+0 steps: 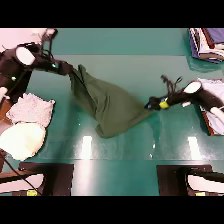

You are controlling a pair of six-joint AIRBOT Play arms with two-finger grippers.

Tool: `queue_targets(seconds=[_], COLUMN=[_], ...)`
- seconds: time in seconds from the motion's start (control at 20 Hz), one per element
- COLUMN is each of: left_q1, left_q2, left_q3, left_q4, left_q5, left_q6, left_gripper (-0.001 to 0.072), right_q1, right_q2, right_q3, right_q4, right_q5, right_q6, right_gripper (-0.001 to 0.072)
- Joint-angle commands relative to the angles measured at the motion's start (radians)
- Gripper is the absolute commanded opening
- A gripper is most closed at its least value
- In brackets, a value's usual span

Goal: Fold the shirts.

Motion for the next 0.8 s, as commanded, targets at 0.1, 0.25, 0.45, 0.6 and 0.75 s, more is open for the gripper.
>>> queue_targets(seconds=[0.1, 0.25, 0.45, 0.6, 0.75], left_q1=[0.000, 0.000, 0.000, 0.000, 0.000], left_q2=[0.191, 0.319, 0.468, 0.555, 0.617], left_q3=[0.204, 0.324, 0.399, 0.404, 0.405], left_q4=[0.149, 0.147, 0.137, 0.135, 0.125], left_q5=[0.045, 0.059, 0.053, 0.055, 0.065], left_q6=[0.002, 0.002, 0.002, 0.001, 0.001], left_gripper=[0.0027, 0.0027, 0.0028, 0.0028, 0.0028], right_q1=[-0.143, -0.228, -0.296, -0.354, -0.423], right_q2=[0.241, 0.356, 0.471, 0.506, 0.489], right_q3=[0.364, 0.577, 0.743, 0.853, 0.980], right_q4=[-0.222, -0.223, -0.224, -0.223, -0.222], right_q5=[0.020, 0.023, 0.044, 0.084, 0.153], right_q6=[0.089, 0.089, 0.089, 0.088, 0.089], right_gripper=[0.0017, 0.0017, 0.0017, 0.0017, 0.0016])
